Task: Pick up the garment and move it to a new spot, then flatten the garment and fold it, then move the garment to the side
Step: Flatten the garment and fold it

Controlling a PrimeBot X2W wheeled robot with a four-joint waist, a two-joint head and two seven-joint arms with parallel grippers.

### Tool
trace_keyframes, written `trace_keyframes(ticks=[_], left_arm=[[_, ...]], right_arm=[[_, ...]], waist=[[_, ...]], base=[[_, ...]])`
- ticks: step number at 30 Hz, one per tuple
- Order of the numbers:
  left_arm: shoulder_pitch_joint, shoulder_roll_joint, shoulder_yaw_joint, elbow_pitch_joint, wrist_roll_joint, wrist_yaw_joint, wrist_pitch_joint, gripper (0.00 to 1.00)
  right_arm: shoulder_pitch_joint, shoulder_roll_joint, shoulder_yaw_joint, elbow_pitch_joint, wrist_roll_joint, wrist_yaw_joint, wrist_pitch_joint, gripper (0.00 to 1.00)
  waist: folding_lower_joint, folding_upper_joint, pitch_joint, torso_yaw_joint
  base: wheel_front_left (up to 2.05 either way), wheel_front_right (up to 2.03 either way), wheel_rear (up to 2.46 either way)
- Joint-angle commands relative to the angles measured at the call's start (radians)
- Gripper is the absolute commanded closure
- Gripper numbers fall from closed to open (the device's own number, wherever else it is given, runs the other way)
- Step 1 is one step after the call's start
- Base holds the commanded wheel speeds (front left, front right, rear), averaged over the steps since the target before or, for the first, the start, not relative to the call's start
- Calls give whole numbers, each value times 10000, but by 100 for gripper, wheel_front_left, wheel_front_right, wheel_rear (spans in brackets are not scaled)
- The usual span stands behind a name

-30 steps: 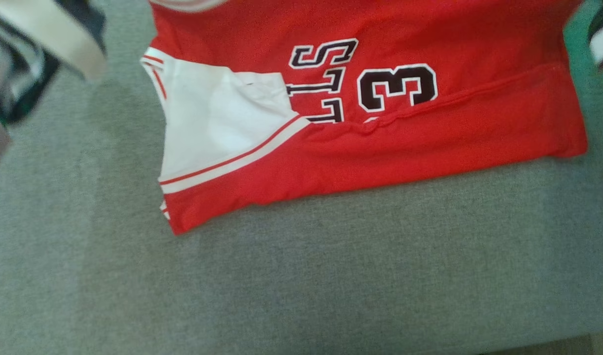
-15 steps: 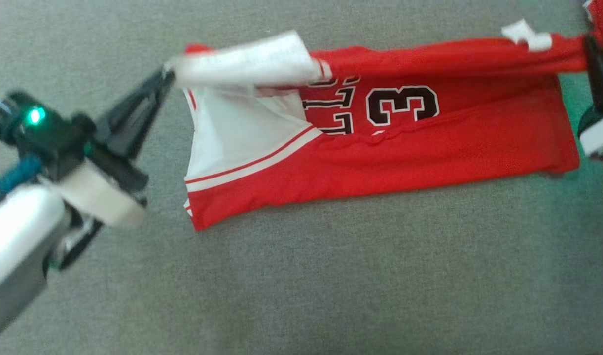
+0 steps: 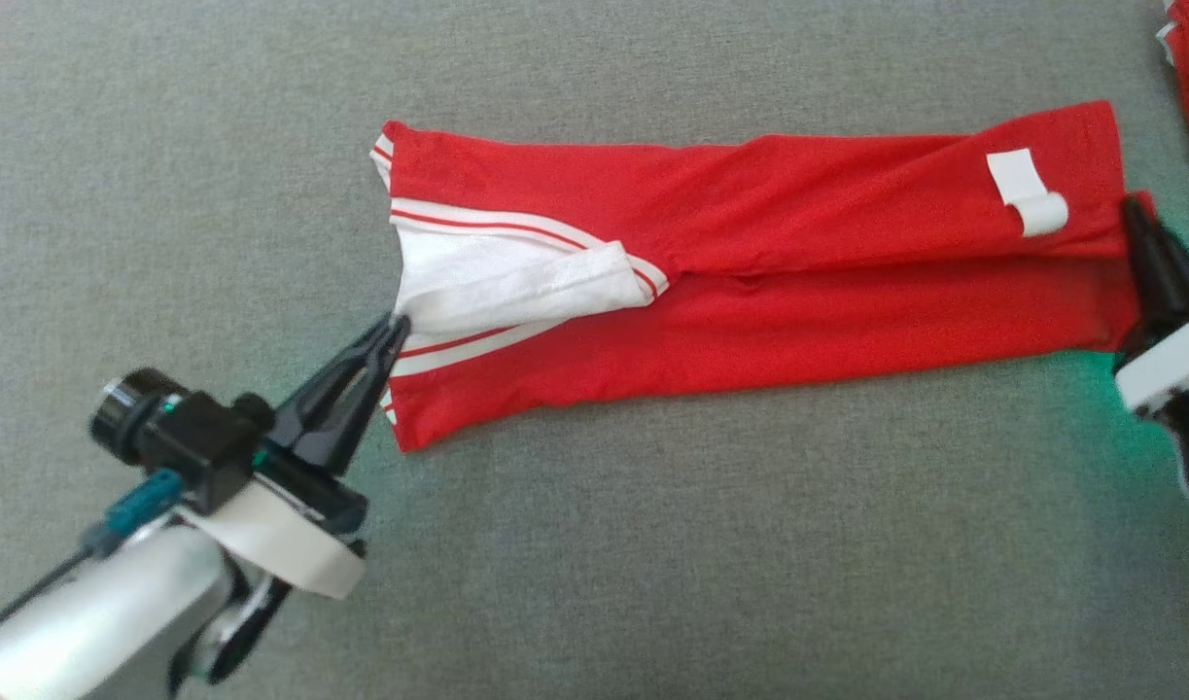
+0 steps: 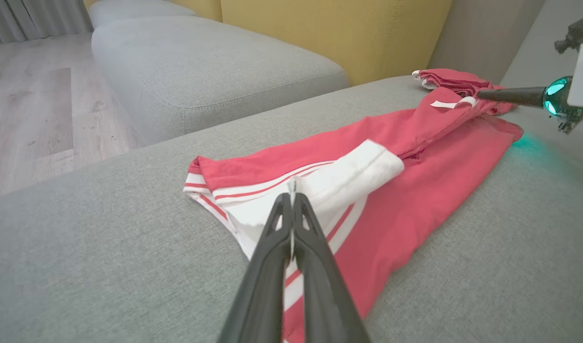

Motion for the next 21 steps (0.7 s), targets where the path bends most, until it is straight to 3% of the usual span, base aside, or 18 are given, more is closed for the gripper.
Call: trace_keyframes(ticks=[1,2,3,4,5,8,9,13,15,21], left_arm=[[-138,261,480,-122,-6,107,-128,100],[-42,113,521,-29,-13,134,-163,97],[65,-60,608,78,-50,200,-192,61],[190,-247,718,205,-103,298,-214,15],[306,-440,851,335,-98,432,-232,0],[827,-1351,1807,485,37,988,-254,0],[1402,-2068,2749,490,479,1328,-257,0],[2733,-3438,4446,355,1995,1689,-259,0],[3710,-4475,5511,102,3054,1541,-260,0],[4958,-5998,6978,-214,4988,939,-261,0]], right_arm=[[246,-142,-21,-251,-77,-9,-126,76],[332,-59,-64,-207,-157,-9,-183,37],[405,22,-148,-120,-276,-9,-290,0],[470,108,-229,-40,-433,-9,-438,0],[545,218,-306,21,-566,-9,-604,0],[807,566,-606,167,-982,-9,-1295,0],[1016,874,-852,252,-1192,-9,-1825,0],[1368,1526,-1271,325,-1527,-9,-2474,0],[1441,1858,-1592,507,-1735,-9,-2653,0],[983,1993,-2334,1380,-2346,-9,-2747,0]], waist=[[0,-1,11,0],[0,-1,17,0],[0,-1,15,0],[0,-1,1,2],[0,-1,-33,5],[0,-1,-183,30],[0,-1,-306,62],[0,-1,-588,205],[0,-1,-802,364],[0,-1,-1023,858]], base=[[0,0,0],[0,0,0],[0,0,0],[0,0,0],[0,0,0],[0,0,0],[0,0,0],[0,0,0],[0,0,0],[0,0,0]])
